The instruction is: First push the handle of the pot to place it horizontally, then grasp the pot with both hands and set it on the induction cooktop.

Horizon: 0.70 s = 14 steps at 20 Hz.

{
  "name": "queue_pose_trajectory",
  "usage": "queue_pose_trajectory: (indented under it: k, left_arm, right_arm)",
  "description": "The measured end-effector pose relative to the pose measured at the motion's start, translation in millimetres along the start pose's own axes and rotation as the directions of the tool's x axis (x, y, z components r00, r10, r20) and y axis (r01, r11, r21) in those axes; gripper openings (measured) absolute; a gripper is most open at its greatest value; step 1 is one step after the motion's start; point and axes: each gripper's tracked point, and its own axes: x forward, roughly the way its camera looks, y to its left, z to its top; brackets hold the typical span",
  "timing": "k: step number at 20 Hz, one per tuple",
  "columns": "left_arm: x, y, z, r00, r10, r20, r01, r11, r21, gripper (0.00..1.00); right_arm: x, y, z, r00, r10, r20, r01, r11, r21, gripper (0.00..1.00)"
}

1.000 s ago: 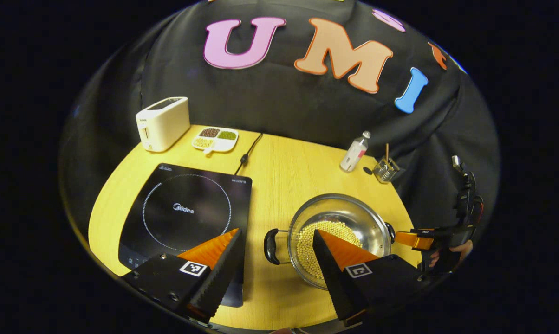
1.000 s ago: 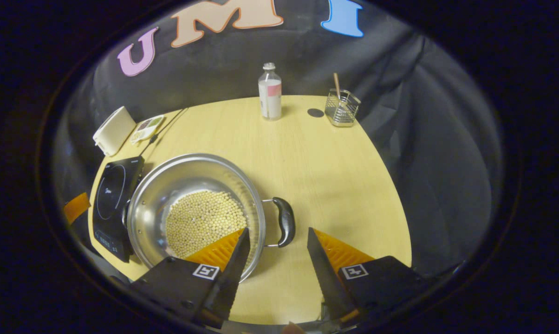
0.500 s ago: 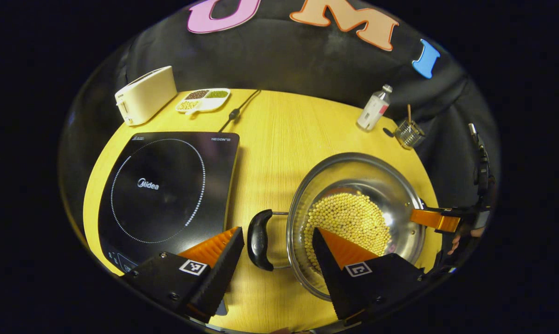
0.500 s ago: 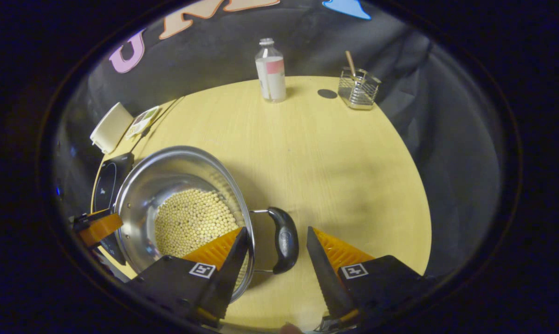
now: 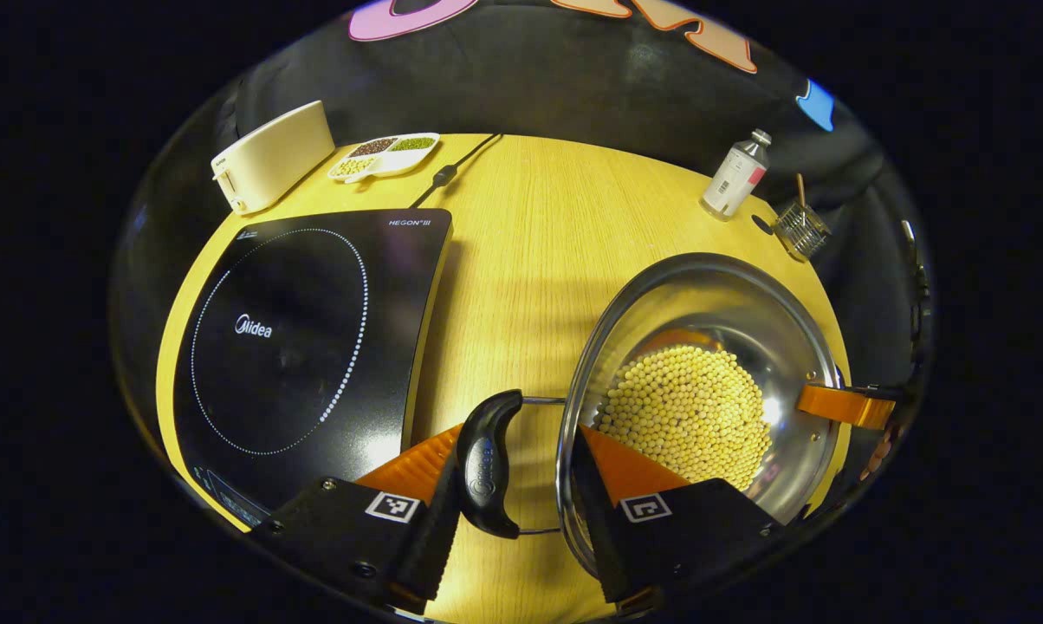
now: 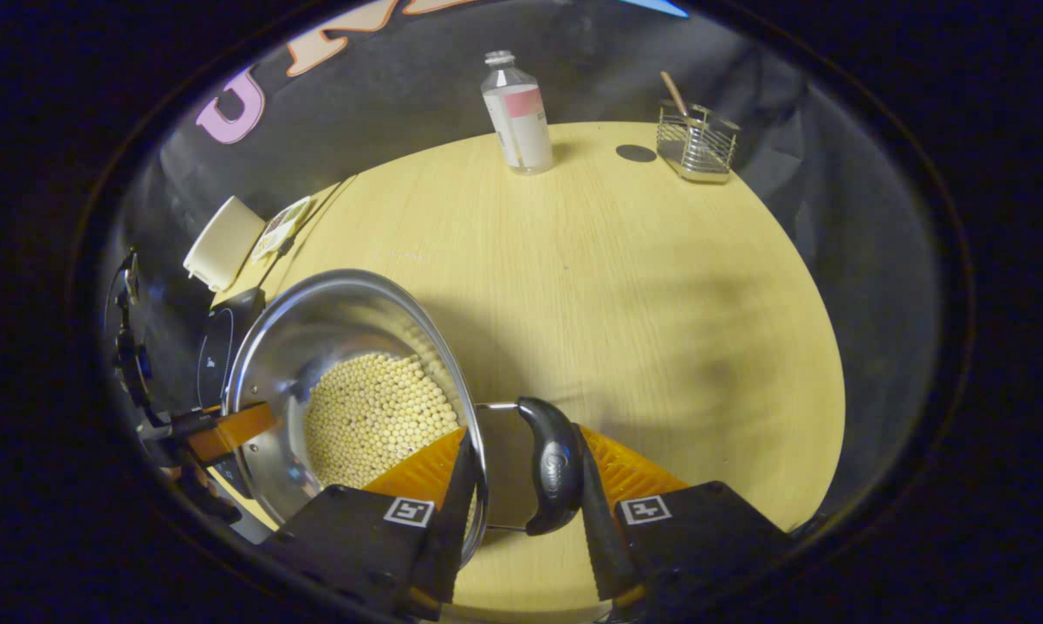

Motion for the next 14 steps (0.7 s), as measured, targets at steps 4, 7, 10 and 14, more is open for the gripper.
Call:
queue_pose_trajectory:
  k: [4, 7, 10, 14]
  left_arm:
    - [-2.0, -1.4, 0.7, 1.000, -0.016, -0.010, 0.016, 1.000, -0.005, 0.66]
    - [-8.5, -7.0, -2.3, 0.999, -0.045, -0.014, 0.044, 0.999, -0.032, 0.59]
    - [-25.2, -6.4, 2.4, 0.999, -0.035, 0.008, 0.035, 0.999, -0.012, 0.58]
    - [-53.5, 8.1, 17.6, 0.999, -0.005, 0.038, 0.005, 1.000, 0.014, 0.58]
  right_arm:
    - [0.2, -0.3, -0.3, 1.000, -0.009, 0.010, 0.009, 1.000, 0.007, 0.47]
    - [-12.5, -3.7, 2.6, 1.000, -0.003, 0.010, 0.003, 1.000, 0.008, 0.42]
    - [-24.4, 0.1, 4.0, 1.000, 0.010, 0.014, -0.010, 1.000, 0.020, 0.41]
    - [-37.6, 21.7, 6.1, 0.998, 0.054, 0.032, -0.055, 0.998, 0.040, 0.41]
